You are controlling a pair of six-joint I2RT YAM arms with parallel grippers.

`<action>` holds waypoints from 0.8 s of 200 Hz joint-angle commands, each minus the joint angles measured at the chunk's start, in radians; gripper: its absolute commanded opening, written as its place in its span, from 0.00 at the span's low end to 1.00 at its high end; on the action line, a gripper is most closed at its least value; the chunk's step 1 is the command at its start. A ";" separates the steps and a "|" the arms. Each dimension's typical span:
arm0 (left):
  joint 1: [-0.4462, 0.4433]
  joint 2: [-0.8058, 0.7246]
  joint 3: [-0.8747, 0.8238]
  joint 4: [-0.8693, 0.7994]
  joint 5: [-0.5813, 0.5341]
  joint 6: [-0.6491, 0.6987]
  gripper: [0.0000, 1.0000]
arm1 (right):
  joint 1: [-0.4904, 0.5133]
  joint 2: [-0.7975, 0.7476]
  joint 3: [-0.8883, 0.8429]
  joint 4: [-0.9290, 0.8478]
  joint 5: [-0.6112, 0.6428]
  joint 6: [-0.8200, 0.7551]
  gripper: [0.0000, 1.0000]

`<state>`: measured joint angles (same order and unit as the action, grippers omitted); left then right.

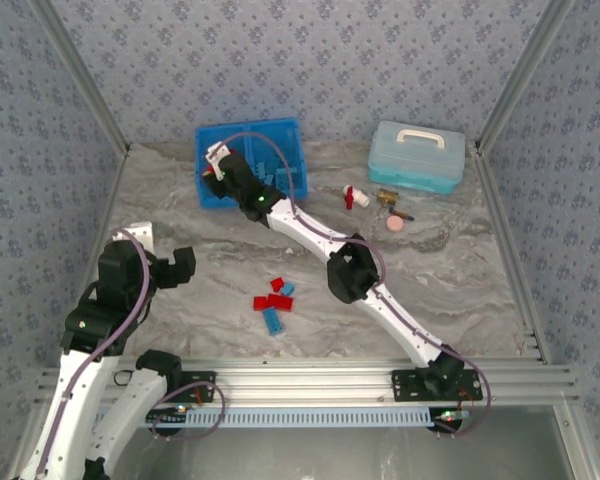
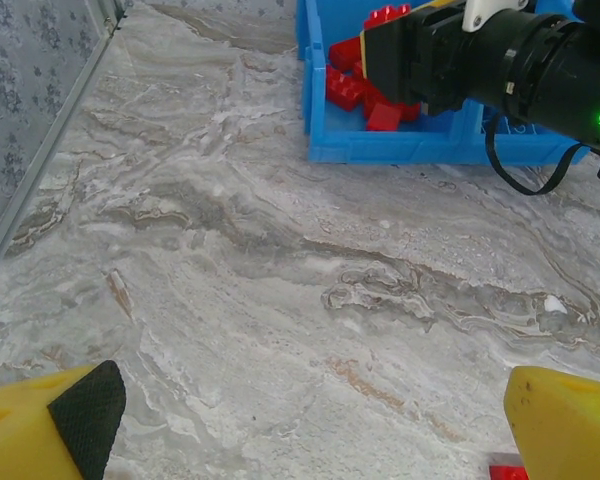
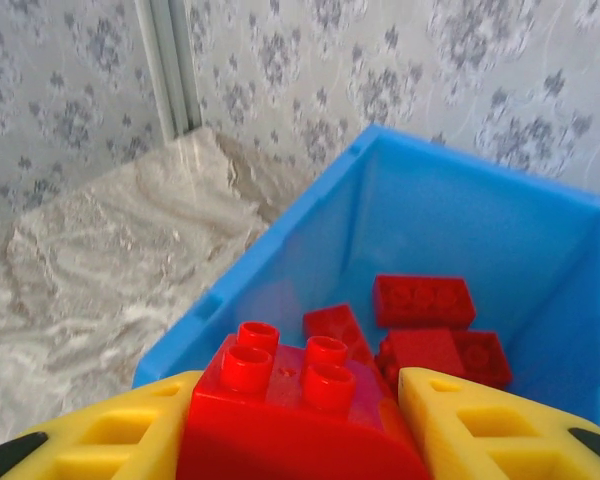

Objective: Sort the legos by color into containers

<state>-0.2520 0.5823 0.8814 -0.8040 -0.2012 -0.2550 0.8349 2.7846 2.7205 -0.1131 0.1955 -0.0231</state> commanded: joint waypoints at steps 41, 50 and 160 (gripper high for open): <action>0.063 -0.001 -0.011 0.055 0.082 -0.014 0.99 | -0.009 -0.037 0.102 0.114 0.020 -0.074 0.98; 0.070 0.002 -0.016 0.057 0.085 -0.015 0.99 | -0.008 -0.066 0.098 0.087 0.014 -0.073 1.00; 0.031 0.162 -0.047 0.095 0.325 -0.127 0.99 | 0.030 -1.112 -1.026 -0.217 -0.180 0.076 1.00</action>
<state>-0.1871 0.7101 0.8536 -0.7418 -0.0013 -0.3019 0.8757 1.8519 1.9587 -0.3397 0.1474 -0.0093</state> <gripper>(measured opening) 0.993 0.999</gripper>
